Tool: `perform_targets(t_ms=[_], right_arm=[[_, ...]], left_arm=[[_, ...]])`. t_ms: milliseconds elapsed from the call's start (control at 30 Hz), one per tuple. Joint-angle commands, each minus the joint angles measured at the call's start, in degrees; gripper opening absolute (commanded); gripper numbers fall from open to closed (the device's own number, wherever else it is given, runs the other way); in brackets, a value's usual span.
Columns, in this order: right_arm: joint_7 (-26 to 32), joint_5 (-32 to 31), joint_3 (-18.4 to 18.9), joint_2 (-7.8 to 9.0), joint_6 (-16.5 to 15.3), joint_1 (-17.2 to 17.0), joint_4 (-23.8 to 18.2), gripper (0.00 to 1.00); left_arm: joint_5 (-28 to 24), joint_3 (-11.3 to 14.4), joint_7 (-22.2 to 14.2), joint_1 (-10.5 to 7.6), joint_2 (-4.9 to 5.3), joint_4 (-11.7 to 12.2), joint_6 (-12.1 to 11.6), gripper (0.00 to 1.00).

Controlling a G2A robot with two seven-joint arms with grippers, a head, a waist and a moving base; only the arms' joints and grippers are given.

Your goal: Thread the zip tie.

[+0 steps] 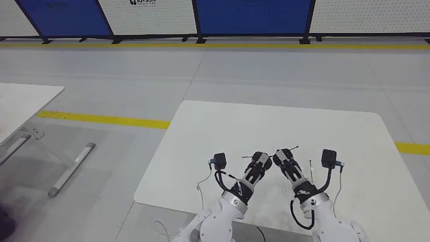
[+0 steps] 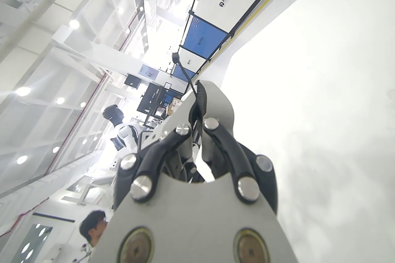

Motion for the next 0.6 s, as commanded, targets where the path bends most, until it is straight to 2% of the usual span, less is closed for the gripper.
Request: perform_targets(t_ms=[0, 67, 100, 133, 167, 200, 433, 533, 567], right_arm=[[1.32, 0.99, 0.22, 0.07, 0.29, 0.03, -0.13, 0.00], [1.89, 1.20, 0.49, 0.15, 0.55, 0.03, -0.20, 0.00], [1.93, 1.12, 0.63, 0.19, 0.74, 0.02, -0.25, 0.16], [1.88, 0.96, 0.71, 0.22, 0.87, -0.01, -0.34, 0.28], [1.81, 0.78, 0.73, 0.24, 0.89, -0.03, -0.40, 0.33], [1.64, 0.73, 0.75, 0.25, 0.82, -0.06, -0.47, 0.42], [0.17, 0.22, 0.64, 0.32, -0.48, -0.38, -1.03, 0.54], [-1.14, -0.85, 0.66, 0.36, -1.37, -0.70, -1.29, 0.49], [-1.61, -0.92, 0.73, 0.37, -1.67, -0.82, -1.40, 0.44]], left_arm=[[0.32, -0.13, -0.26, 0.01, 0.06, -0.03, 0.20, 0.00], [0.46, -0.26, -0.41, 0.04, 0.11, -0.05, 0.42, 0.00], [0.62, -0.31, -0.51, 0.04, 0.13, -0.04, 0.60, 0.00], [0.76, -0.36, -0.57, 0.05, 0.16, -0.06, 0.80, 0.00], [0.81, -0.39, -0.61, 0.07, 0.17, -0.05, 0.95, 0.00], [0.90, -0.40, -0.65, 0.06, 0.19, -0.06, 1.14, 0.00], [1.31, -0.33, -0.68, -0.09, 0.21, 0.21, 2.28, 0.00], [1.35, -0.25, -0.71, -0.17, 0.20, 0.36, 2.62, 0.00], [1.31, -0.24, -0.72, -0.20, 0.20, 0.41, 2.68, 0.00]])
